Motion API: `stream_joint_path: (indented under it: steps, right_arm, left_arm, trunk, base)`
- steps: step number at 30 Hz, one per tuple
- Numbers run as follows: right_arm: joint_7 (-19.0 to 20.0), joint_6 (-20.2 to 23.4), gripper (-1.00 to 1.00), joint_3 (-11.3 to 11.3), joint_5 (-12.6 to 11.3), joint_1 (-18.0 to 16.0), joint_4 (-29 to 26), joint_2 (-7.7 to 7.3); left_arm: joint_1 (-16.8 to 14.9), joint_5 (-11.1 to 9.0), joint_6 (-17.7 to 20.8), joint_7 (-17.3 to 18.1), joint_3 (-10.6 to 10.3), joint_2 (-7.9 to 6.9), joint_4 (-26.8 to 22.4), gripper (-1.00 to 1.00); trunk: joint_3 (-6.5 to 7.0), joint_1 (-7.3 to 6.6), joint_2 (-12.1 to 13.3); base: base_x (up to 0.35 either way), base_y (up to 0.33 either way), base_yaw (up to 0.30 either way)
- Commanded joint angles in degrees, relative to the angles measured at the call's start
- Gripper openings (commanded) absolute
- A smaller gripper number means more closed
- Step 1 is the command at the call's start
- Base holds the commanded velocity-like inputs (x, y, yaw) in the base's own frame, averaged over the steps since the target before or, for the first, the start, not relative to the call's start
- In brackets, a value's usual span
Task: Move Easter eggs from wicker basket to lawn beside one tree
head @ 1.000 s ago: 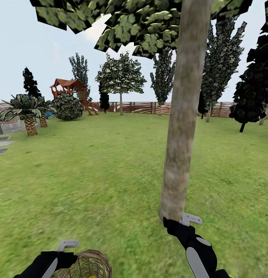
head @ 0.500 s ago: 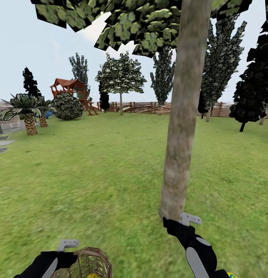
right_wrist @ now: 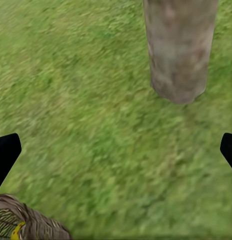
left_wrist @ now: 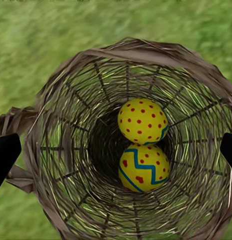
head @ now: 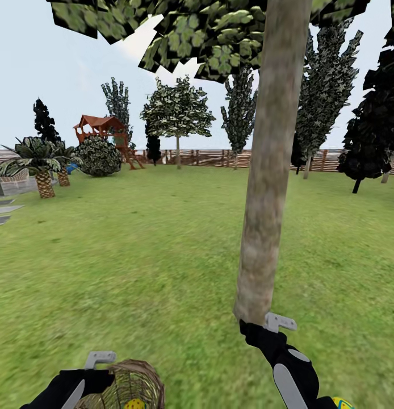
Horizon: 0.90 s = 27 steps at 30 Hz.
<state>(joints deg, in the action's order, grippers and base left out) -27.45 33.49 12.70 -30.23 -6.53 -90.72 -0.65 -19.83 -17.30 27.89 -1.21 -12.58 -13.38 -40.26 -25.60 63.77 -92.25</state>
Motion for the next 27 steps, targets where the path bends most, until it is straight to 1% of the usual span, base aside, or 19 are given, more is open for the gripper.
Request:
stream_joint_path:
  steps: [1, 19, 27]
  right_arm:
    - [-0.59, 0.08, 1.00, 0.13, -0.53, -0.06, -0.07, -0.05]
    - [-0.59, 0.08, 1.00, 0.13, -0.53, -0.06, -0.07, -0.05]
    - [-0.59, 0.08, 1.00, 0.13, -0.53, -0.09, -0.07, -0.05]
  left_arm:
    - [-0.04, -0.25, 0.13, -0.12, -0.24, -0.05, -0.08, 1.00]
    - [-0.04, -0.20, -0.73, 0.37, -0.32, -0.07, -0.08, 1.00]
    - [-0.04, -0.19, -1.96, 0.57, -0.42, -0.07, -0.08, 1.00]
  trunk:
    - [-0.25, 0.23, -0.46]
    - [-3.48, 4.18, -7.67]
    - [-4.92, 5.94, -10.88]
  base:
    - [0.000, 0.000, 0.000]
    - [0.000, 0.000, 0.000]
    - [0.000, 0.000, 0.000]
